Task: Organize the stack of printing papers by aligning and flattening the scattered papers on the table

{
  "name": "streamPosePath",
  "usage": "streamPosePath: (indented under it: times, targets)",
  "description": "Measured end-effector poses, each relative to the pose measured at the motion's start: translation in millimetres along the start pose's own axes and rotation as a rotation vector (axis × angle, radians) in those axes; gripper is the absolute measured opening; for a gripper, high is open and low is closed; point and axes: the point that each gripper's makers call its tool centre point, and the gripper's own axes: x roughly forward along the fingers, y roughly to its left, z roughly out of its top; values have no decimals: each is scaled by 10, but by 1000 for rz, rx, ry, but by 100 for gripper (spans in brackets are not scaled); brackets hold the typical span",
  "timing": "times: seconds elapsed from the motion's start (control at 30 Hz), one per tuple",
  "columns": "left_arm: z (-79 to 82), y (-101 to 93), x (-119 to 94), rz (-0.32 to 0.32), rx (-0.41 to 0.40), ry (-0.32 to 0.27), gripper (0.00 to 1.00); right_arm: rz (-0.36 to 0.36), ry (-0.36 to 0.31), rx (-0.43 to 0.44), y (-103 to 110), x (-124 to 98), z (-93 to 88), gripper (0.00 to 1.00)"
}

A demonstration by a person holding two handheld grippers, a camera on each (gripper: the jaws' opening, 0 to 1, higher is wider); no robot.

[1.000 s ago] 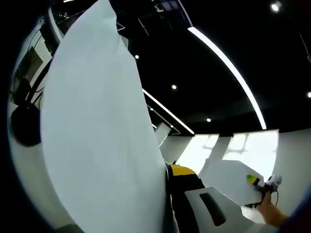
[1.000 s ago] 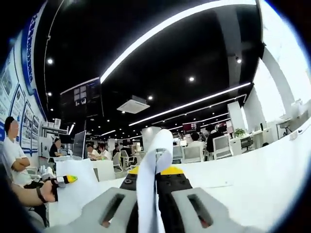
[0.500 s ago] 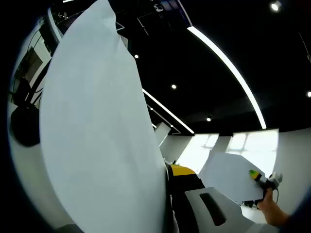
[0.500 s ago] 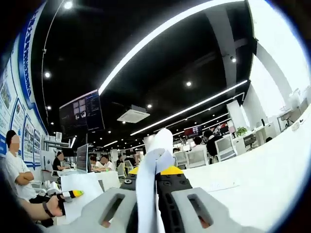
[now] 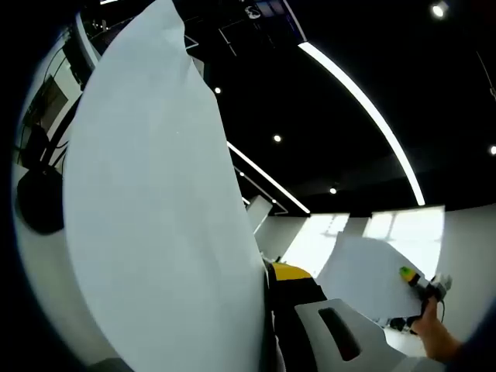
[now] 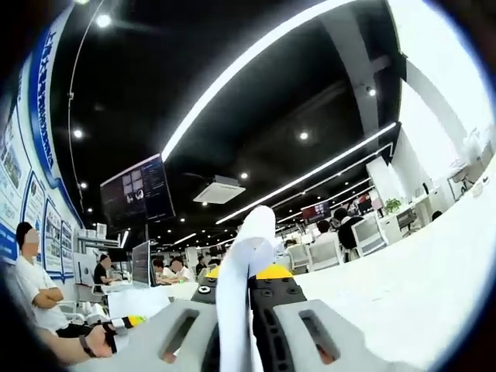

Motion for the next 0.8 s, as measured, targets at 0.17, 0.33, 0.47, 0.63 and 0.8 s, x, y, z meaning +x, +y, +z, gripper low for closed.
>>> streamPosePath:
  times: [0.17,0.33,0.47,0.63,0.8]
  targets:
    - [-5,-14,-3,0,1,0,8,3,-5,20,23,4,0,0]
    - [-10,-31,-6,0,1,0,8,14,-18,53,70,27,13,0]
    - [-10,-34,-7,-1,0,0,8,21,-23,64,101,51,19,0]
    - [-10,-26,-4,-1,0,0,8,27,-31,77,131,81,26,0]
    - [-8,-24,-3,-2,-1,-1,8,33,-41,106,160,115,30,0]
